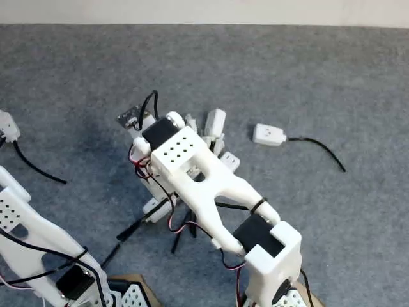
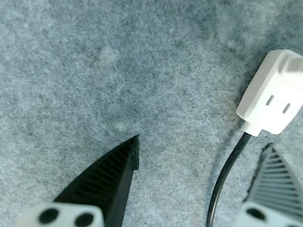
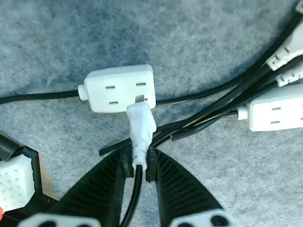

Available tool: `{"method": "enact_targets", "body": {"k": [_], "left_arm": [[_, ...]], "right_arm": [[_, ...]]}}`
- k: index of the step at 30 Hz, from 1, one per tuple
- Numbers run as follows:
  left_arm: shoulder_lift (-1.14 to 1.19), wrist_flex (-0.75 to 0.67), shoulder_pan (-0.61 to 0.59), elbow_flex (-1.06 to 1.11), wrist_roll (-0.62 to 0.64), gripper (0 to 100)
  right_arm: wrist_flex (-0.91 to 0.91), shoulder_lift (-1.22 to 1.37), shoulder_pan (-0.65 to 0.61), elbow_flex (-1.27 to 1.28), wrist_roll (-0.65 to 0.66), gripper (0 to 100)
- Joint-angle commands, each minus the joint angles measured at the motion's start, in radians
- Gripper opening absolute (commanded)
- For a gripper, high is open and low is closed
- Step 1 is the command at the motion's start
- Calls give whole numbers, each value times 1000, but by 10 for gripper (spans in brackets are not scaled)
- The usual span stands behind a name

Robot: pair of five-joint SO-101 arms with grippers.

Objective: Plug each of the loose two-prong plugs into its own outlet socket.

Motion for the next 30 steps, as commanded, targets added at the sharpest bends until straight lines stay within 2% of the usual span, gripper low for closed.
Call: {"method": "enact_targets", "body": {"k": [1,19,30], "left_arm": [[-10,5,-1,-44,-9,383],[-13,5,-13,-44,-11,383],[-13,5,-16,-44,-11,383]], "right_arm": [[-12,-18,-8,-41,-11,5],[-50,-13,-8,-61,-11,5],[-64,-12,-22,19,-9,5]]}}
